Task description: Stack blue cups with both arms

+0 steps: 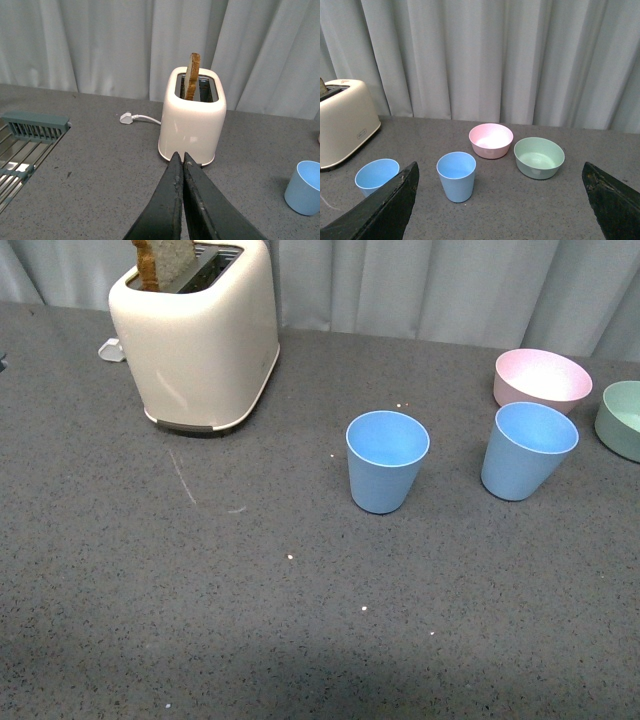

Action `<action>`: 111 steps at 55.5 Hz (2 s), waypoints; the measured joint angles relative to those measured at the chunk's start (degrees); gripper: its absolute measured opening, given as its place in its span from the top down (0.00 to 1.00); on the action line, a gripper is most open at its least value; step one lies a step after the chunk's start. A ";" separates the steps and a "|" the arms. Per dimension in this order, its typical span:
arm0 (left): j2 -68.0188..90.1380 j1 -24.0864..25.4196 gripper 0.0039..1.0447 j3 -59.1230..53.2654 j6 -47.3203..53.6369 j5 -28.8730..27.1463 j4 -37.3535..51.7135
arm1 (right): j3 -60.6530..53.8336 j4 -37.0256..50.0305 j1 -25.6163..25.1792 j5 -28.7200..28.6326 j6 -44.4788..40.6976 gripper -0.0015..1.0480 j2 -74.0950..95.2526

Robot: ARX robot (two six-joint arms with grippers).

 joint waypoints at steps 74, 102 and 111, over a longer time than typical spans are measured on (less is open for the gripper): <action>-31.65 0.00 0.87 0.00 0.00 0.11 -31.28 | 1.11 -1.66 1.64 7.08 -4.68 0.09 3.65; -31.69 0.00 0.06 0.00 0.09 0.07 -31.30 | 42.27 6.73 0.85 3.28 2.69 0.09 94.95; -31.69 0.00 0.06 0.00 0.11 0.07 -31.30 | 56.57 -0.66 2.60 3.02 7.54 0.09 108.30</action>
